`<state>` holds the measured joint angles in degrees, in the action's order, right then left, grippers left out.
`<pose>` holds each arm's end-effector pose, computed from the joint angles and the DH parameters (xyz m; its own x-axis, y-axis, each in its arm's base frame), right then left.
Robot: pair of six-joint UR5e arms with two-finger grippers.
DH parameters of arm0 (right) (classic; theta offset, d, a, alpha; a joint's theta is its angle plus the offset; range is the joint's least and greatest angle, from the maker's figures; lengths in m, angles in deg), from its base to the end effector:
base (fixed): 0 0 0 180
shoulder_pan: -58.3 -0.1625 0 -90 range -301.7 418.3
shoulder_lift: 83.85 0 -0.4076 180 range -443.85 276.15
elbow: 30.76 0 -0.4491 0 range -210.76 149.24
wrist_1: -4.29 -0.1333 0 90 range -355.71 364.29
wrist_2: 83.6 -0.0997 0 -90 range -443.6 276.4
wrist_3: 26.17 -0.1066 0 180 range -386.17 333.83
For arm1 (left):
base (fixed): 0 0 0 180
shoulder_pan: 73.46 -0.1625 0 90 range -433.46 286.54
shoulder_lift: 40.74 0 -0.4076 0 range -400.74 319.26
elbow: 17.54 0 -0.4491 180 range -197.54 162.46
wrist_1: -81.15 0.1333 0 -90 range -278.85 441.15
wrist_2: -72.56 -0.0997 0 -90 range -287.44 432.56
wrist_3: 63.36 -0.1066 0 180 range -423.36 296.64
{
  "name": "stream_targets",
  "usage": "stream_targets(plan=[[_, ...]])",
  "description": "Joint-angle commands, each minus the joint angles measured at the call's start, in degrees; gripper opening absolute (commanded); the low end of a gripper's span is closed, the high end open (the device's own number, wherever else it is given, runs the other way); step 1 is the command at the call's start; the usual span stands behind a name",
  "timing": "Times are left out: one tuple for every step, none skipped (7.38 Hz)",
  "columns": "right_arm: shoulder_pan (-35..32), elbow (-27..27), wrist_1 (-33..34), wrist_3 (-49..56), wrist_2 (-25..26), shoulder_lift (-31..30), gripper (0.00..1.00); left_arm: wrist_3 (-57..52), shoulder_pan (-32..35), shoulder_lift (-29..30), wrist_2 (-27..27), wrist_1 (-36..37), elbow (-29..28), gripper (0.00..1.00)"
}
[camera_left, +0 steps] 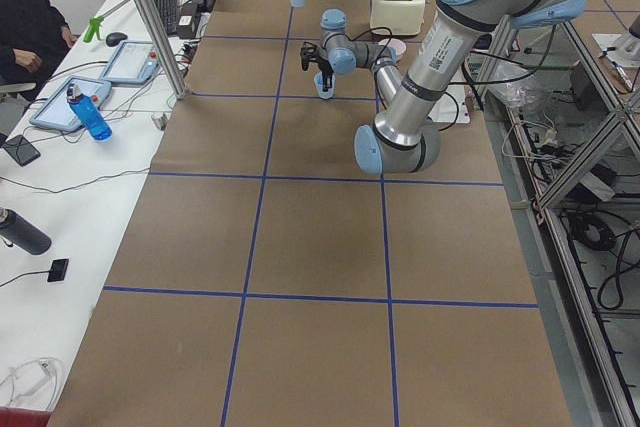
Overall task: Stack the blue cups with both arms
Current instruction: 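Lift the other light-blue cup with the right gripper while the left gripper withdraws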
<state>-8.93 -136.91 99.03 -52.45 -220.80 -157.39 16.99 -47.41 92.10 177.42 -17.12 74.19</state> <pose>-0.1875 -0.5891 0.3288 0.5942 -0.1585 0.7886 0.0882 0.9873 0.1320 0.6178 -0.4199 0.1290 0.5754 -0.1009 -0.8116 0.1465 0.9890 -0.0191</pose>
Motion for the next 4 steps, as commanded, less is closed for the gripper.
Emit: stream_targets(plan=[[0.0,0.0,0.0,0.0,0.0,0.1,0.0,-0.1,0.0,-0.3,0.0,0.0,0.0,0.0],[-0.1,0.0,0.0,0.0,0.0,0.1,0.0,-0.6,0.1,-0.4,0.0,-0.2,0.1,0.24],[-0.1,0.0,0.0,0.0,0.0,0.1,0.0,-1.9,0.3,-0.5,0.1,-1.4,0.4,0.41],[-0.1,0.0,0.0,0.0,0.0,0.1,0.0,-2.0,0.4,-0.8,0.2,-2.7,0.4,0.8]])
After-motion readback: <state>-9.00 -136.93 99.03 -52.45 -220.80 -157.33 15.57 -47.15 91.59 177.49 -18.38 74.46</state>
